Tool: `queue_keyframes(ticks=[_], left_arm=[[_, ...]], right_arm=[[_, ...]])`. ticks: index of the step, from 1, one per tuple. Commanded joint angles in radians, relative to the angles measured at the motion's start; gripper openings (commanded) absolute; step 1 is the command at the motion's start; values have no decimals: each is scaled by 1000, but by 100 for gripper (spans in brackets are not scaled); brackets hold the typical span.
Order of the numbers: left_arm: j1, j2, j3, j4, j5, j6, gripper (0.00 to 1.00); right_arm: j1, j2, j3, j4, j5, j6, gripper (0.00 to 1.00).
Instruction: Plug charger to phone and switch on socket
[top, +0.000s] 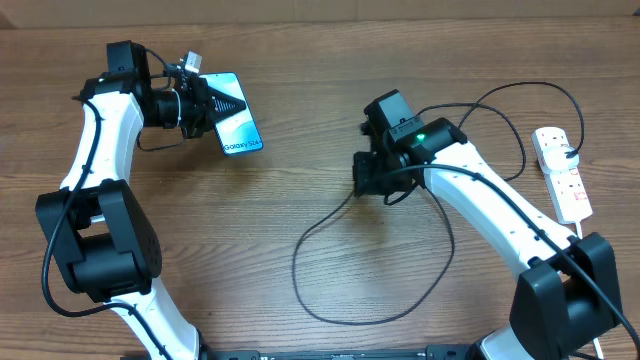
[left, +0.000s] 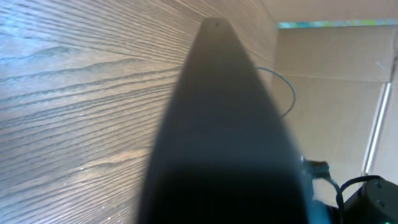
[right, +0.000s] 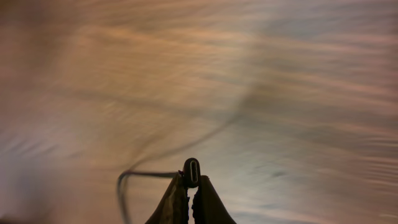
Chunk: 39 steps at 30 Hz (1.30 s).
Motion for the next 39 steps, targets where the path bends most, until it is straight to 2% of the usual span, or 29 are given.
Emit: queue_keyframes(ticks=[1,11,15,16,19,21,26,30,31,33,34,36,39], left_arm=[[-6,-45,11,-5,-8,-18,4],[-7,-45,11,-22,-8,-14,4],[-7,-45,11,-23,-18,-14,4],[-7,-45,11,-25,-22,-14,4],[-7,-45,11,-34,-50,-14,4],[-7,-45,11,-44,-80,-14,4],[-7,-45,11,-56,-101,-14,4],[-7,-45,11,-61,-100,-14,4],[-7,-45,11,-63,-101,-14,4],[-7,-45,11,-66,-101,-14,4],[-7,-45,11,-67,-100,-14,4],[-7,-45,11,-68,-100,-14,4],[-7,-45,11,-72,-100,-14,4]], right_arm=[[-26,50,18,3,177,14,4],[-29,237,18,91,185,14,4],[-29,266,18,131,272,58,4],[-29,271,18,136,290,66,8],[-29,277,18,142,295,82,50],[-29,277,18,132,295,126,54],[-29,277,18,79,251,234,55],[-29,277,18,34,77,308,54],[-23,277,18,34,58,329,55],[-8,277,18,36,65,359,65],[-1,277,18,40,74,362,66],[15,280,18,38,106,416,64],[35,290,18,43,138,486,57]])
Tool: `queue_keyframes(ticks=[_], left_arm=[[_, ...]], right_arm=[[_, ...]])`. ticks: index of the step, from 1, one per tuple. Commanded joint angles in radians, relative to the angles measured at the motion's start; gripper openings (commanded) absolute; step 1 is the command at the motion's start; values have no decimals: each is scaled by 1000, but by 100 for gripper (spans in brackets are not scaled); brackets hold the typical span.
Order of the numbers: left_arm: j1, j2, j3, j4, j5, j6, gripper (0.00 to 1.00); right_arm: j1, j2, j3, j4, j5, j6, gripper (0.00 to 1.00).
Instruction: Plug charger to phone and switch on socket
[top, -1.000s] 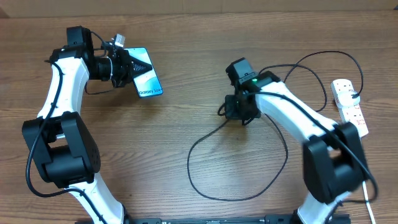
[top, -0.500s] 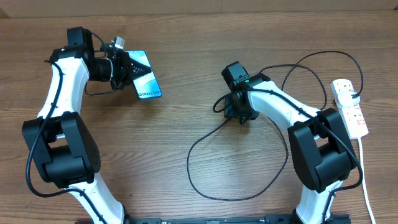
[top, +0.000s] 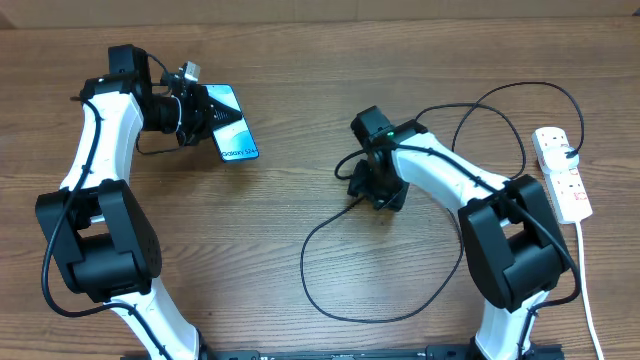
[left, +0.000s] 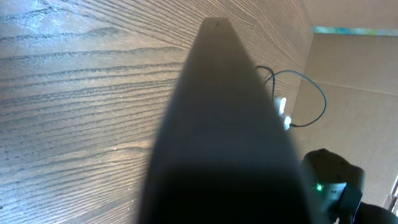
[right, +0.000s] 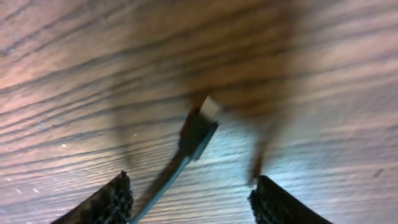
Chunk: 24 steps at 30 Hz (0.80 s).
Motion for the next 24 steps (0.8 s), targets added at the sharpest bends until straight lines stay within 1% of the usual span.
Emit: queue_keyframes(ticks=[1,4,6,7,8,9,11,14,16,17,18,19,22,24], left_arm=[[-7,-45,11,-6,17,-3,4],[-7,-45,11,-6,18,-3,4],[-7,-45,11,-6,18,-3,4],[-7,-45,11,-6,18,-3,4],[-7,-45,11,-6,18,-3,4],[-7,-45,11,-7,18,-3,4],[-7,-45,11,-8,18,-3,4],[-7,-45,11,-10,18,-3,4],[-7,-45,11,-10,17,-3,4],[-7,-45,11,-10,17,-3,4],[-7,-45,11,-10,17,-3,4],[-7,-45,11,-10,17,-3,4],[-7,-45,11,-10,17,-3,4],[-7,-45,11,-10,17,-3,4]], right_arm=[[26,29,18,11,34,107,55],[35,43,18,9,54,130,53],[34,49,18,13,58,133,49],[28,51,18,19,60,133,46],[21,52,18,24,61,133,39],[8,52,18,26,60,135,28],[-13,52,18,26,57,145,21],[-38,52,18,23,53,144,16],[-46,52,18,23,50,143,16],[-46,52,18,23,51,143,19],[-45,52,18,23,51,142,30],[-45,52,18,24,51,135,34],[-45,52,18,26,50,127,34],[-45,52,18,23,48,128,27]])
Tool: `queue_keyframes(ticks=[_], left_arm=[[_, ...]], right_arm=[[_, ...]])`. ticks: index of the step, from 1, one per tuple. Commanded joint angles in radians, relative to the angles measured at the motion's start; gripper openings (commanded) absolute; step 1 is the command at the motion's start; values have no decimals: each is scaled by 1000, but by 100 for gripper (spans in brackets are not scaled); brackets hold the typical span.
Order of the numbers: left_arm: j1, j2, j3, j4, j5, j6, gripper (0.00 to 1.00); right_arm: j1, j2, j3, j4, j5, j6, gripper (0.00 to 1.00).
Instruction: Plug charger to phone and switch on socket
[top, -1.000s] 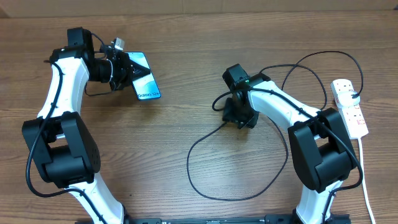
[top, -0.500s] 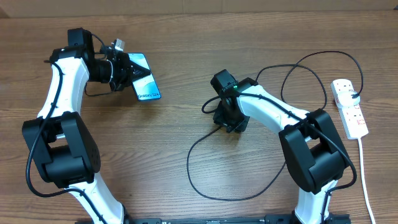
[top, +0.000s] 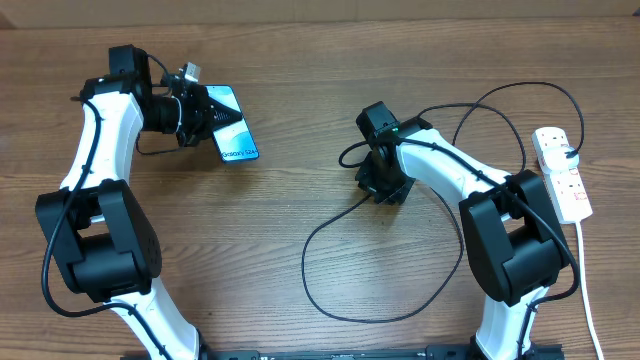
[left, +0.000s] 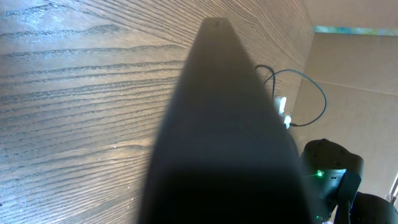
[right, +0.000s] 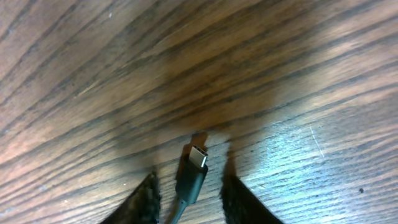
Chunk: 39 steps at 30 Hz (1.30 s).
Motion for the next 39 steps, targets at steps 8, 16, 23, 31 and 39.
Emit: queue_keyframes(ticks=[8,16,23,31,39], left_arm=[[-7,-45,11,-3,18,-3,4],[-7,-45,11,-3,18,-3,4],[-8,-45,11,-5,18,-2,4],[-6,-45,11,-6,18,-2,4],[-8,-45,11,-6,18,-2,4]], right_arm=[[13,29,6,-36,-24,2,32],[41,29,6,4,-20,2,26],[22,29,6,25,-17,2,4],[6,29,6,24,-17,-6,21],[6,29,6,24,-10,-10,24]])
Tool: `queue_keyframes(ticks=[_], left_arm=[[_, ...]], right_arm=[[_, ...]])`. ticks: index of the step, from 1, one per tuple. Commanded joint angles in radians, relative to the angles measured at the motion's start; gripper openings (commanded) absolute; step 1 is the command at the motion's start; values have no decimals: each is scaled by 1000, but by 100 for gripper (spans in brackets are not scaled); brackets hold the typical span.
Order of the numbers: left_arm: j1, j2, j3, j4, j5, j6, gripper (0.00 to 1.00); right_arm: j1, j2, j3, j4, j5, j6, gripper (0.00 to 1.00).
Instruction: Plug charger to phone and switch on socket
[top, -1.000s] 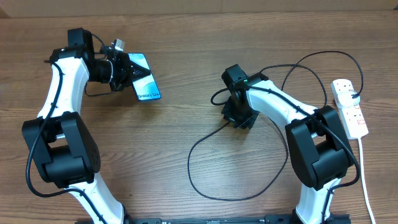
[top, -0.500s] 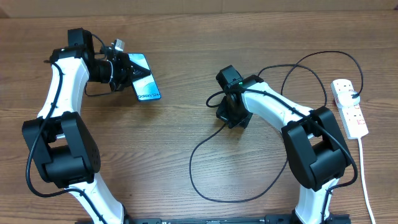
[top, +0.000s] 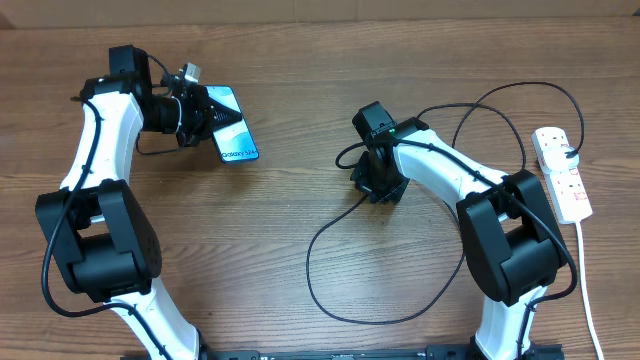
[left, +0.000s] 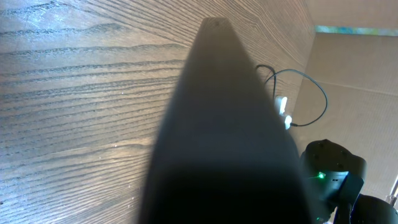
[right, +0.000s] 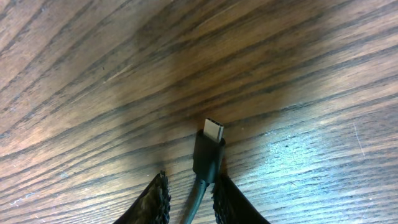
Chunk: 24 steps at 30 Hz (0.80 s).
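Observation:
A blue-screened phone (top: 234, 127) is held on edge above the table's far left, my left gripper (top: 205, 112) shut on it. In the left wrist view the phone (left: 217, 124) is a dark wedge hiding the fingers. The black USB-C charger plug (right: 209, 146) lies on the wood, its metal tip pointing away. My right gripper (right: 189, 199) is low over it, open only narrowly: the right finger (right: 227, 202) touches the plug, the left finger (right: 157, 199) stands just off the cable. From overhead the right gripper (top: 378, 186) is at mid-table. The white socket strip (top: 562, 175) lies far right.
The black charger cable (top: 330, 300) loops widely across the front middle of the table and arcs back past the right arm to the socket strip. A white lead (top: 590, 300) runs from the strip toward the front right edge.
My right gripper's fingers have drawn closer together on either side of the plug, which now sits more upright between them. The left arm and the phone have not moved.
First my right gripper was shut on the plug, held off the table, while the left held the phone. Then the plug lay on the wood with the right fingers wide apart over it. After that the fingers flanked it more closely, and now they nearly clasp it.

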Motion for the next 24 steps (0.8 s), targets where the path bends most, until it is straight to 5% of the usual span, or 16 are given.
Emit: queue_keyframes(ticks=[1,4,9,18,24], left_arm=[[-8,-45,11,-2,21,-2,4],[-8,-45,11,-2,21,-2,4],[-8,-45,11,-2,57,16,4],[11,-45,11,27,517,157,4],[10,-47,11,42,685,211,4]], right_arm=[[-5,24,3,-2,24,-3,24],[-5,24,3,-1,25,-3,6],[-6,23,4,53,-41,-101,4],[-31,-97,6,182,-787,-709,4],[-30,-175,6,190,-1114,-921,4]])
